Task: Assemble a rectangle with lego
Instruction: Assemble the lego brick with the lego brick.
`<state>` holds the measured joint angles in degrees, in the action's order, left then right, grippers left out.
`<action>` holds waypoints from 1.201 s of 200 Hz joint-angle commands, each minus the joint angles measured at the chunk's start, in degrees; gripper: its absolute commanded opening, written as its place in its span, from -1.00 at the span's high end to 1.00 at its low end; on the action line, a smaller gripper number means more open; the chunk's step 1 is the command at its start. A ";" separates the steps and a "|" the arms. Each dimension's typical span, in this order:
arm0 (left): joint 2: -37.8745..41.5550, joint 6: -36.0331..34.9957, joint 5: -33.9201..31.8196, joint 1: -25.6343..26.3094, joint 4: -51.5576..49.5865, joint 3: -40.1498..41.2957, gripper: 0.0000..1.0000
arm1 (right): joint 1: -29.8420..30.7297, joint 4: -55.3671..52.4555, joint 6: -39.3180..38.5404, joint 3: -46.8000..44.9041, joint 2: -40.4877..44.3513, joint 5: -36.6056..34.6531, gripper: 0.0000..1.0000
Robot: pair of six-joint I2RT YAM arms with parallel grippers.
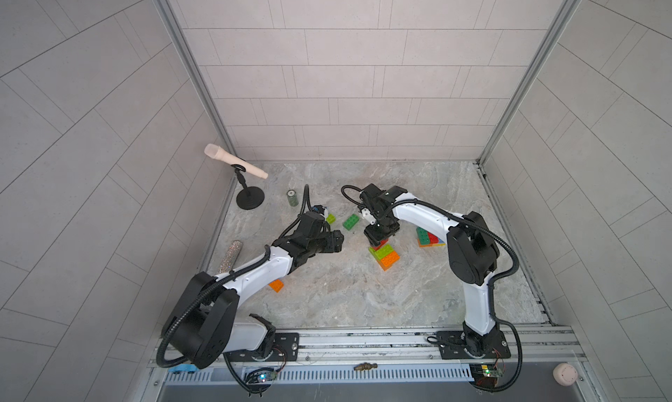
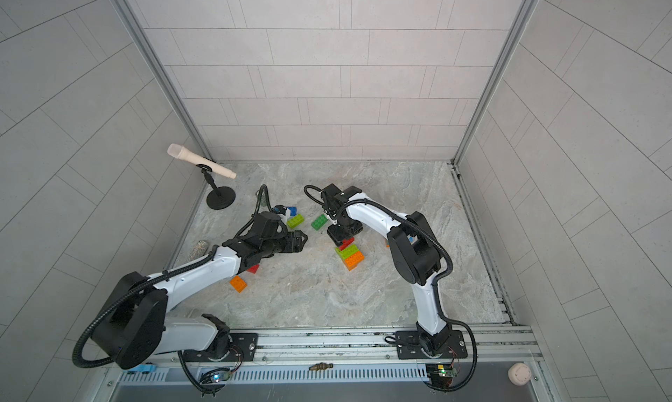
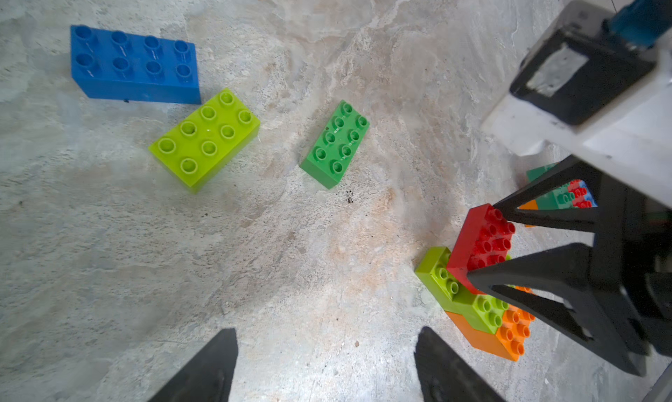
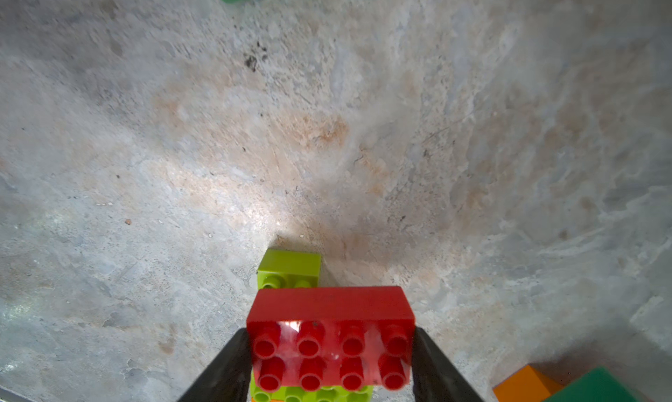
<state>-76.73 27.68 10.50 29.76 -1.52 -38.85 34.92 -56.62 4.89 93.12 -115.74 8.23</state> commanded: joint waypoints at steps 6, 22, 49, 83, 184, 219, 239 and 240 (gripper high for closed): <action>-0.71 -0.96 -0.31 0.34 0.37 -1.05 -0.63 | -0.16 0.09 -1.54 -1.78 -0.97 0.92 0.02; -0.96 -0.98 -0.22 0.30 0.20 -1.13 -0.63 | -0.19 0.30 -1.16 -2.31 -1.01 0.96 0.03; -1.12 -1.04 -0.13 0.41 0.21 -1.31 -0.63 | -0.08 0.72 -0.68 -2.70 -1.15 1.20 0.04; -1.06 -1.14 -0.22 0.48 0.07 -1.27 -0.63 | 0.60 0.29 -0.38 -2.30 -0.63 1.35 0.06; -0.71 -1.40 -0.22 0.55 -0.19 -0.96 -0.63 | 1.41 -0.31 -0.43 -4.69 -0.61 -0.73 0.09; -0.44 -1.56 -0.48 0.55 -0.52 -1.00 -0.63 | 1.29 -0.81 -0.95 -5.67 -1.22 -2.76 0.13; -0.40 -1.67 -0.46 0.48 -0.61 -1.18 -0.63 | 1.28 -1.21 -1.31 -5.91 -0.98 -3.70 0.15; -0.38 -1.67 -0.52 0.48 -0.60 -1.16 -0.63 | 1.29 -1.21 -1.38 -5.88 -0.98 -3.72 0.15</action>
<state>-77.49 27.03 10.48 30.04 -1.69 -38.87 36.27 -54.85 4.93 89.69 -115.52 8.56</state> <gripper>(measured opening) 0.816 0.655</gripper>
